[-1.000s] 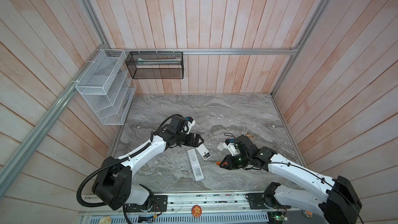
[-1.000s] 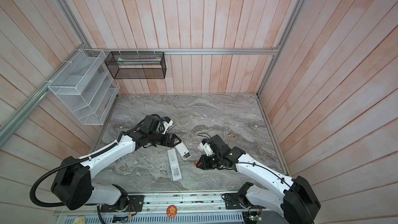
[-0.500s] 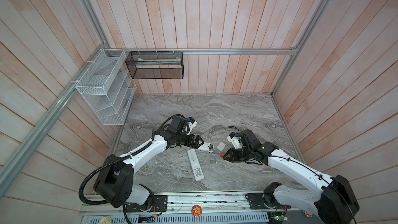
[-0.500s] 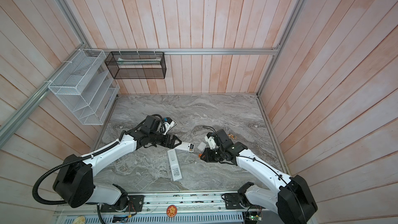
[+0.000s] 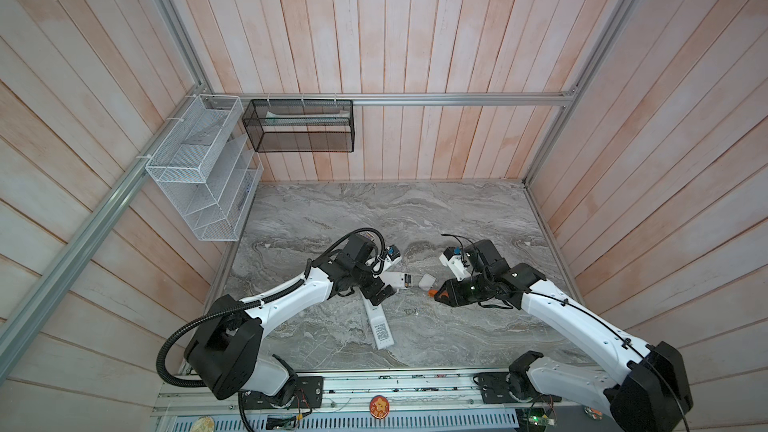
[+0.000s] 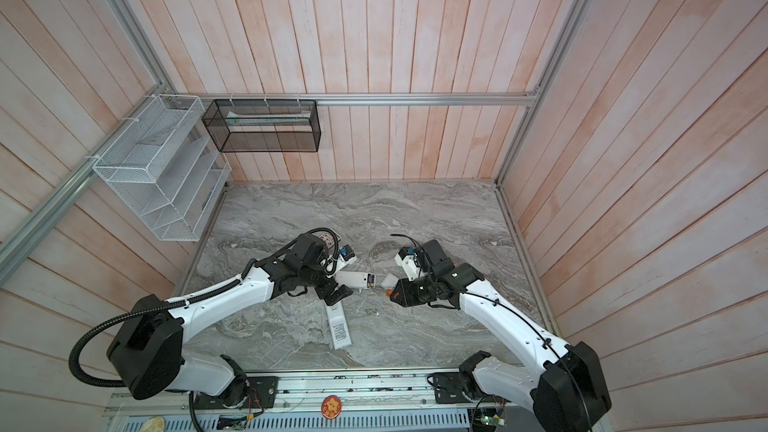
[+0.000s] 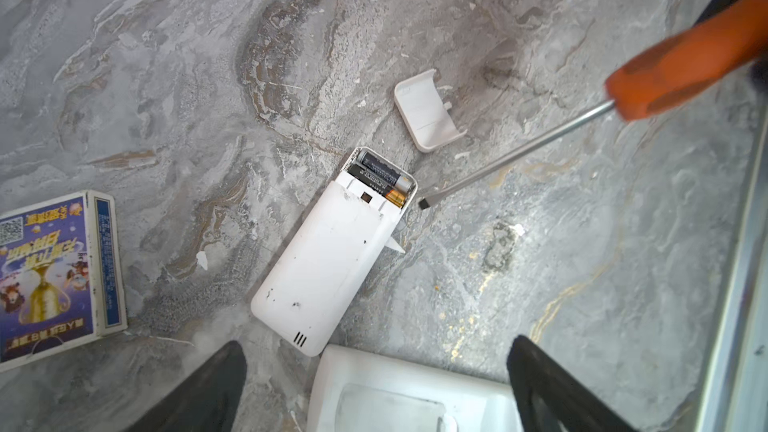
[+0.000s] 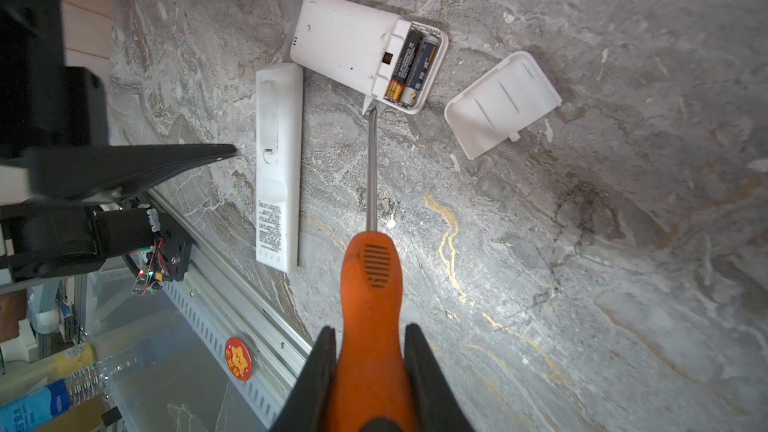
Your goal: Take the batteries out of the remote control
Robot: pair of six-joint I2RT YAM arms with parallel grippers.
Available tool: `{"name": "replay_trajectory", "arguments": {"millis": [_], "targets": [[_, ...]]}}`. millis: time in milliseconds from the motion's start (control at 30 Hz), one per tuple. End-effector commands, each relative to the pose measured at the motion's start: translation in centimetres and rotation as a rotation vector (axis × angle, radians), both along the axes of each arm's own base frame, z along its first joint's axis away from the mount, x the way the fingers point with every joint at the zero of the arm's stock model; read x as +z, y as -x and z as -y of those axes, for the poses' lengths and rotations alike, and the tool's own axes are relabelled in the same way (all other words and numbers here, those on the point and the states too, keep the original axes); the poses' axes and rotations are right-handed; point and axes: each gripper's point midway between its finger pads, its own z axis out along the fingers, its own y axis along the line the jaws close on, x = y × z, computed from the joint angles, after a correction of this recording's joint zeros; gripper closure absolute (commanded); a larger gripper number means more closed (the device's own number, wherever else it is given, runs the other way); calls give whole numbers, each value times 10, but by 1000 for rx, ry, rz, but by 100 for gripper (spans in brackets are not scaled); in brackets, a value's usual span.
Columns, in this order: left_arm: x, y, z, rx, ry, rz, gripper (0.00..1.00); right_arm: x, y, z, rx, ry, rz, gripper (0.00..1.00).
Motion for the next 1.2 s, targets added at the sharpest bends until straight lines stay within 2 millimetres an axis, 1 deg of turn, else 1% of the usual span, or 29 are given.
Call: {"name": "replay_trajectory", "arguments": {"millis": [0, 67, 133, 200, 267, 367, 433, 500, 567, 633, 700, 800, 933, 1033, 1167], "targets": [[-2, -9, 2, -165, -54, 145, 0, 23, -2, 7, 64, 37, 99, 100], [-10, -13, 1, -196, -78, 132, 0, 32, -12, 13, 32, 61, 136, 100], [-16, -17, 2, -225, -93, 134, 0, 46, -23, 12, 16, 18, 166, 100], [-19, -23, 2, -251, -103, 162, 1, 61, -36, 13, 12, 41, 230, 100], [-18, -26, 3, -286, -101, 190, 1, 70, -46, 15, 39, 89, 278, 100], [-18, -37, 2, -295, -108, 194, 1, 79, -52, 22, 139, 185, 358, 100], [-17, -41, 2, -306, -111, 188, 1, 75, -50, 27, 229, 248, 393, 100], [-19, -41, 2, -331, -114, 183, 1, 64, -39, 32, 375, 312, 408, 100], [-21, -39, 3, -349, -109, 179, 1, 59, -36, 39, 434, 373, 410, 100], [-24, -37, 2, -358, -101, 172, 1, 60, -38, 44, 459, 408, 437, 100], [-29, -32, 1, -380, -99, 163, 1, 63, -35, 41, 511, 398, 470, 100], [-35, -30, -1, -387, -110, 163, 1, 69, -34, 35, 550, 365, 492, 100], [-38, -29, -2, -395, -106, 163, 1, 60, -30, 28, 598, 337, 451, 100], [-42, -29, -3, -399, -111, 156, 1, 52, -34, 26, 594, 340, 427, 100], [-49, -31, -4, -395, -126, 157, 2, 46, -37, 21, 581, 327, 402, 100]]}}
